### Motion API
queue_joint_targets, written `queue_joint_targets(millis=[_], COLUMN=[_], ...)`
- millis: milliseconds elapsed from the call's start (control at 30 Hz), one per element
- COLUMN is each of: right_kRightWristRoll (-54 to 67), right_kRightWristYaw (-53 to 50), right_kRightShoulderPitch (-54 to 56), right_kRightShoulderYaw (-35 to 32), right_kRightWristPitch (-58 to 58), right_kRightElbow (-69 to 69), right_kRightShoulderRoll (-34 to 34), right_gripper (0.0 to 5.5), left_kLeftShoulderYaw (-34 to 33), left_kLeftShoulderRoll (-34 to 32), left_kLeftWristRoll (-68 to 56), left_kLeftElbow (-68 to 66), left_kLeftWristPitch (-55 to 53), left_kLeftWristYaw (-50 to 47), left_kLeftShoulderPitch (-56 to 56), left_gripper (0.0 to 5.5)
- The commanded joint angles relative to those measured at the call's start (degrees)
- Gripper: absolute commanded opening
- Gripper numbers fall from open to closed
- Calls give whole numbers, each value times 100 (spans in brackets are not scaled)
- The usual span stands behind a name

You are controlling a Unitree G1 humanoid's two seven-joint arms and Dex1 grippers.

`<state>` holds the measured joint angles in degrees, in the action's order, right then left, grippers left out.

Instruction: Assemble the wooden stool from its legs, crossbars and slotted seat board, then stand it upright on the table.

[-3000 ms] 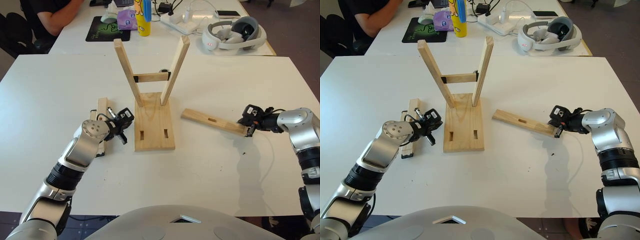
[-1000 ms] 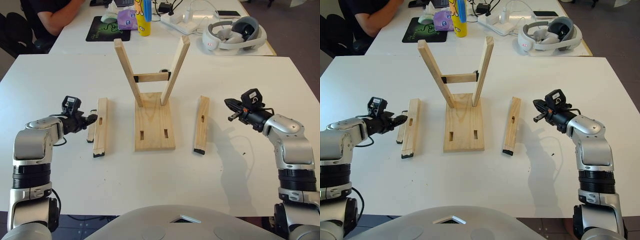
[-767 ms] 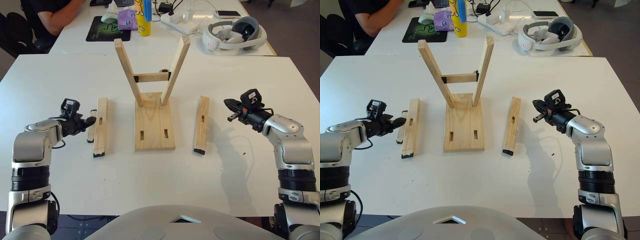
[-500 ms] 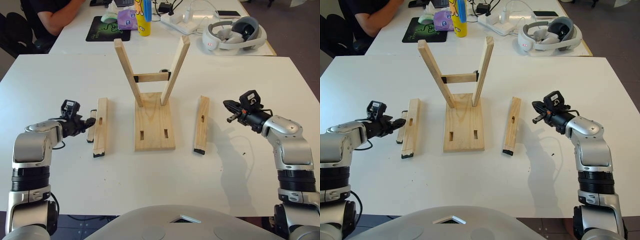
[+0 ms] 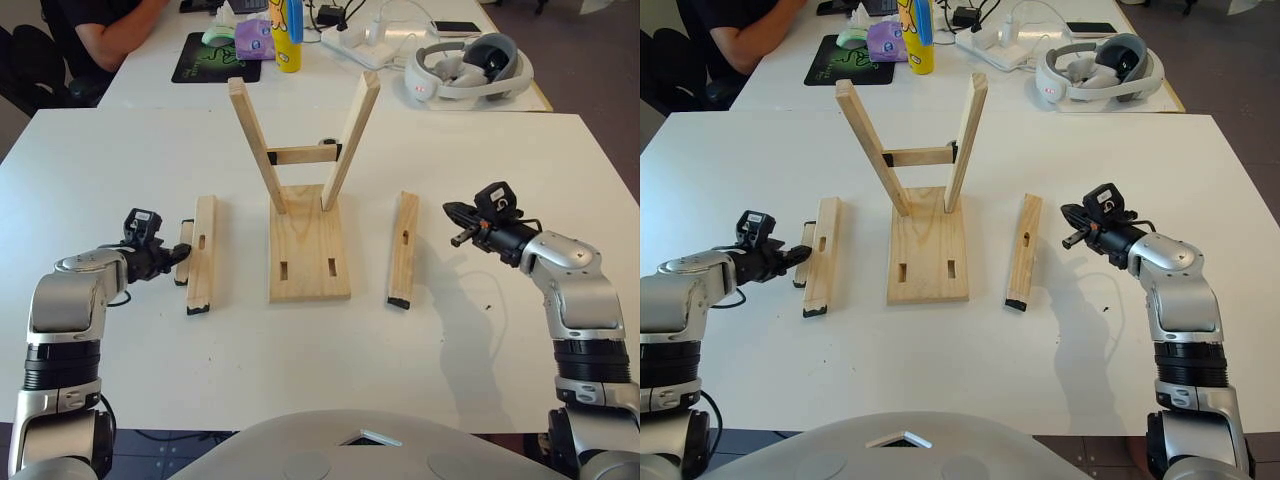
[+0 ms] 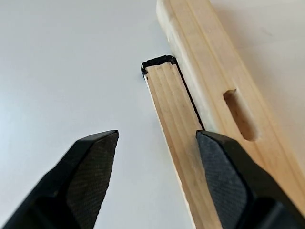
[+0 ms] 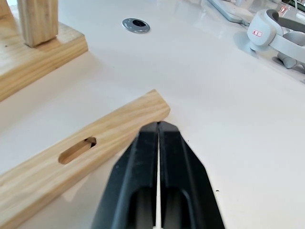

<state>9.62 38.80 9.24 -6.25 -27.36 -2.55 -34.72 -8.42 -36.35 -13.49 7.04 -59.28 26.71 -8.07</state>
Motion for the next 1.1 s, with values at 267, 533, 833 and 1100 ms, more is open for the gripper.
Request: queue_joint_targets(millis=[267,533,833,1100], right_kRightWristRoll=[-41,-42,-52,11], right_kRightWristYaw=[-43,-32,-161,-218], right_kRightShoulderPitch=[119,179,211,235], right_kRightShoulderYaw=[68,107,84,86], right_kRightWristPitch=[-29,-35,-32,-60], right_kRightElbow=[-22,-115,-182,-216], right_kRightShoulderRoll=[-87,-116,-84,-34], right_gripper=[0,0,0,0], left_kLeftShoulderYaw=[168,523,258,49], left_kLeftShoulderRoll=[-46,-105,107,314], left_kLeftWristRoll=[-5,128,13,-120], left_kLeftElbow=[99,71,-302,-871], left_kLeftWristPitch=[-196,-112,-66,108], left_kLeftWristYaw=[-30,-4,-104,-94], left_kLeftShoulderPitch=[87,359,376,529], left_gripper=[304,304,232,132])
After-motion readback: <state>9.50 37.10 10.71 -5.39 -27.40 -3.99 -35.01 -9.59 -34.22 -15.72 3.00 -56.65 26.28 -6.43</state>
